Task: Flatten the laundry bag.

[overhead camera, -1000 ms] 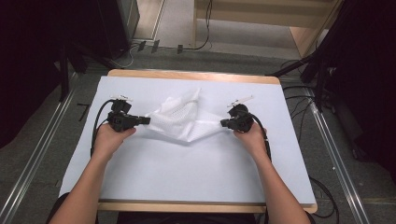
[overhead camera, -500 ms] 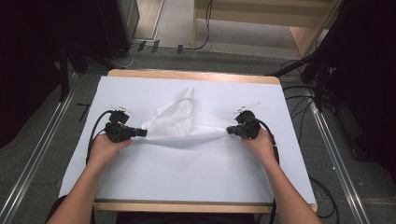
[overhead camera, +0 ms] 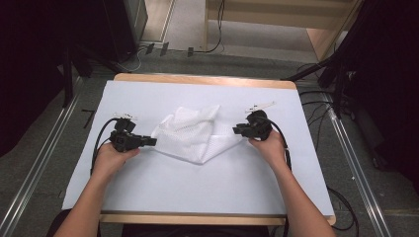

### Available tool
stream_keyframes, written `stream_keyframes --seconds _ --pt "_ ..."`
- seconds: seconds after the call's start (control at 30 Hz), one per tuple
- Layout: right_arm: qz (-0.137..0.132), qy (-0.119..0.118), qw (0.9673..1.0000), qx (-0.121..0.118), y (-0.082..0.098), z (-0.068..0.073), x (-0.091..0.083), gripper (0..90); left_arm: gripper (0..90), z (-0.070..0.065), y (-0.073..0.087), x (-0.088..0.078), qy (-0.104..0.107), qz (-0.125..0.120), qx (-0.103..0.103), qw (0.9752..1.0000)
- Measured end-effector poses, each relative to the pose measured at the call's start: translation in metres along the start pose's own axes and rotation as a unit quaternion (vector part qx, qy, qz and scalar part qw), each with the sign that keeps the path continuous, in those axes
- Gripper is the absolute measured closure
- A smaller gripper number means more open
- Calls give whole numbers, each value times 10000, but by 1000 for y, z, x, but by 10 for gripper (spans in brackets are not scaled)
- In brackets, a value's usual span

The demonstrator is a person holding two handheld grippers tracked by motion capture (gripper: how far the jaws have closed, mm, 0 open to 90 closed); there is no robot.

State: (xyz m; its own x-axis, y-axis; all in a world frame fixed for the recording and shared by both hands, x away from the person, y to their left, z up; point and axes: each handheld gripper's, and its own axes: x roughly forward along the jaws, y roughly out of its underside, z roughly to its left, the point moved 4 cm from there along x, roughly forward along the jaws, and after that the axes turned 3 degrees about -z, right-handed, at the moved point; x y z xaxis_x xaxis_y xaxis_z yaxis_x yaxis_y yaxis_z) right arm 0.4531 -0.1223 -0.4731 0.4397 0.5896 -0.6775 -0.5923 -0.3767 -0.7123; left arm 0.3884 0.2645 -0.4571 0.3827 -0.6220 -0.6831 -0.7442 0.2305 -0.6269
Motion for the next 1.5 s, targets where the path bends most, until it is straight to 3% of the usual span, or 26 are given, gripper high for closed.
stream_keyframes --seconds 0.1,0.23,0.4,0.7,0.9,0.97,1.1,1.23,1.33,1.43,1.47,1.5 --pt "-162 -38 9998 106 -8 4 0 682 682 -7 -6 -12 -57 -133 188 9997" --pt "-206 -48 9998 41 -19 12 1 642 643 -9 -11 -17 -157 -211 292 9992" --pt "-254 -89 9996 -14 -32 18 5 585 592 -9 -14 -18 -201 -277 296 9990" --pt "-261 -112 9996 95 -62 26 24 516 570 -8 -20 -11 -162 -266 283 9991" --pt "-392 52 9992 83 -79 30 34 398 559 -7 -23 -8 -173 -284 279 9991" --pt "-382 88 9991 157 -81 28 43 374 555 -6 -24 -6 -167 -255 279 9991" --pt "-103 272 9991 320 -70 21 73 366 551 -4 -23 -4 -172 -209 296 9992" --pt "102 331 9986 405 -60 17 87 381 549 -2 -23 -2 -170 -204 238 9994" --pt "40 435 9986 302 -54 17 92 456 547 -1 -22 -2 -183 -179 243 9994" --pt "16 290 9993 223 -52 20 92 614 544 0 -21 -3 -193 -191 211 9994" --pt "54 233 9996 125 -50 23 91 752 543 1 -21 -4 -209 -199 217 9993" --pt "54 233 9996 125 -50 23 91 752 542 1 -21 -4 -209 -199 217 9993"
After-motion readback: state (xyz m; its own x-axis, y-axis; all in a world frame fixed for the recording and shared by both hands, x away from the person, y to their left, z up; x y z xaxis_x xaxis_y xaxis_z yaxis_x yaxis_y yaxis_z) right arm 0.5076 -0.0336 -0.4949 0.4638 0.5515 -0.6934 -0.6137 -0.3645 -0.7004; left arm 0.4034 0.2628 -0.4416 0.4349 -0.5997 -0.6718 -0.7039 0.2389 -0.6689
